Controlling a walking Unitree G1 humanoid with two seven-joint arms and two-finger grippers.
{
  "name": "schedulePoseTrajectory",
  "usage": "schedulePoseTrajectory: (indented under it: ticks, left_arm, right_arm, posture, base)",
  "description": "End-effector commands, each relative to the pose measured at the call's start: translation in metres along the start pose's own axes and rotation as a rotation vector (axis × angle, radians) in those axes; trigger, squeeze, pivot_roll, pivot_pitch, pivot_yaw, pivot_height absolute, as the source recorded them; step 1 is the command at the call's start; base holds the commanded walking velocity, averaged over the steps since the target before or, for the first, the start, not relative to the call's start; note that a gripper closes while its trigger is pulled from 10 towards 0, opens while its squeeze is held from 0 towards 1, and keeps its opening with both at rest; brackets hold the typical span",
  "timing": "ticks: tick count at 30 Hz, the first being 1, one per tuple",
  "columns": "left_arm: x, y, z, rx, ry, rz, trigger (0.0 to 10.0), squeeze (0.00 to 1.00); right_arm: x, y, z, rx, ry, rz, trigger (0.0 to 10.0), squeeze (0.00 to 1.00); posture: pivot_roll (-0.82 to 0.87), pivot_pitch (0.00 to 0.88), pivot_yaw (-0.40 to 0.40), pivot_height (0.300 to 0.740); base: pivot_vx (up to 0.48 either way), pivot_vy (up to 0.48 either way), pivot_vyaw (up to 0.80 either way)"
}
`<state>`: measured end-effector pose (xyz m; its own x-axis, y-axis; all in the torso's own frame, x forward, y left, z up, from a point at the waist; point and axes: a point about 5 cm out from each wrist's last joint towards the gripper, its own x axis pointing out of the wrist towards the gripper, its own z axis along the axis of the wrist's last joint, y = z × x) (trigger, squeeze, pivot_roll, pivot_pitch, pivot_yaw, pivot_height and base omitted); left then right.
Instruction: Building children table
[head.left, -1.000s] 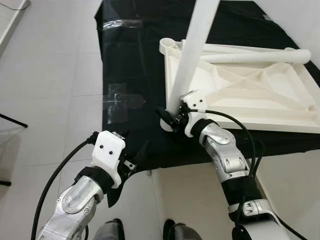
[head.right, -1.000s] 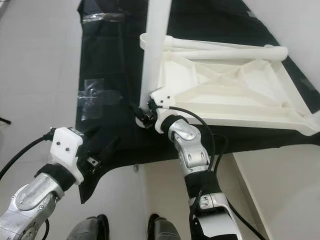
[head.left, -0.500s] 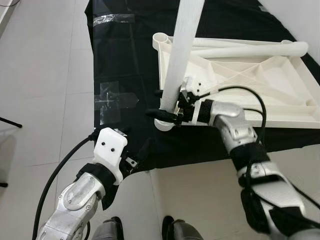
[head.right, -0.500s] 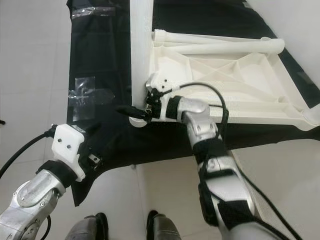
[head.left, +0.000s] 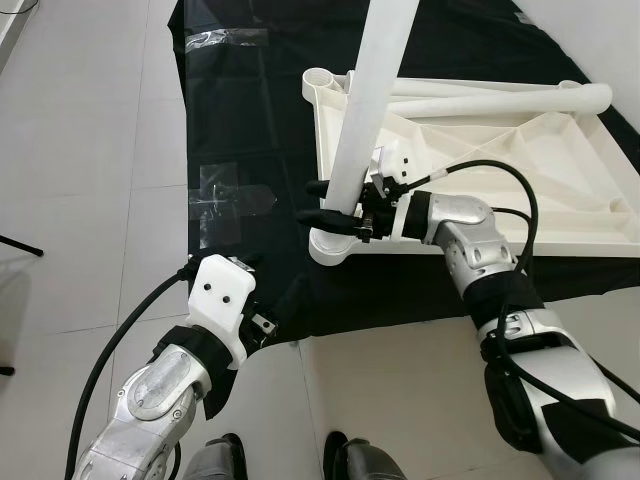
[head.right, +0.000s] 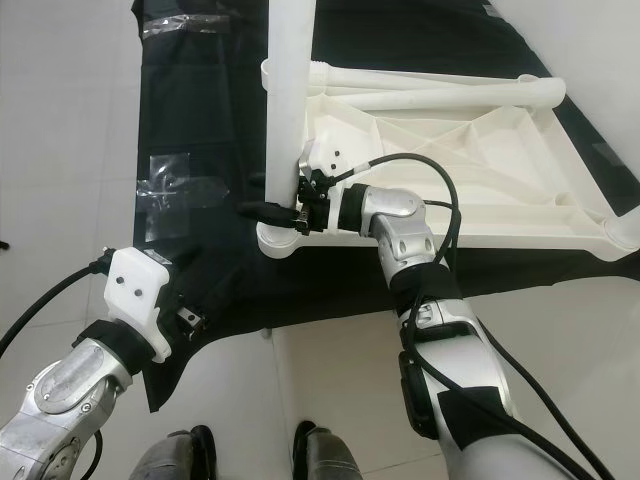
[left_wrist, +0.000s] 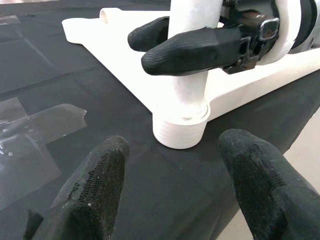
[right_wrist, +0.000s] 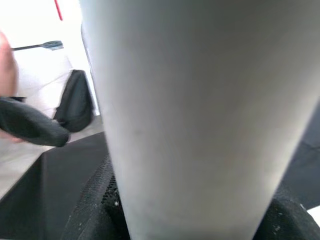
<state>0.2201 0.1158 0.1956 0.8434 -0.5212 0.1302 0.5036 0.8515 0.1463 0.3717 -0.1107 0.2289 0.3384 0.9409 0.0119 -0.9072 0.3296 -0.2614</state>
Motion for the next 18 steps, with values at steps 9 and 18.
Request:
schedulePoseTrajectory:
  ticks: [9,18]
  left_arm:
    - [-0.003,-0.009,-0.002,-0.041,0.006,-0.047,10.0,0.0]
    - [-0.004,-0.006,-0.006,-0.044,0.02,-0.042,10.0,0.0]
  right_arm:
    - [-0.001,0.074,-0.069,0.156,0.2,-0.57,0.0,0.0]
    - [0.011,0.054,-0.053,0.125,0.088,-0.525,10.0,0.0]
  posture:
    - [0.05,0.254,-0.091,0.74]
    - [0.07,0.237,-0.085,0.74]
  base:
    - [0.0,0.0,0.0]
    - [0.0,0.0,0.0]
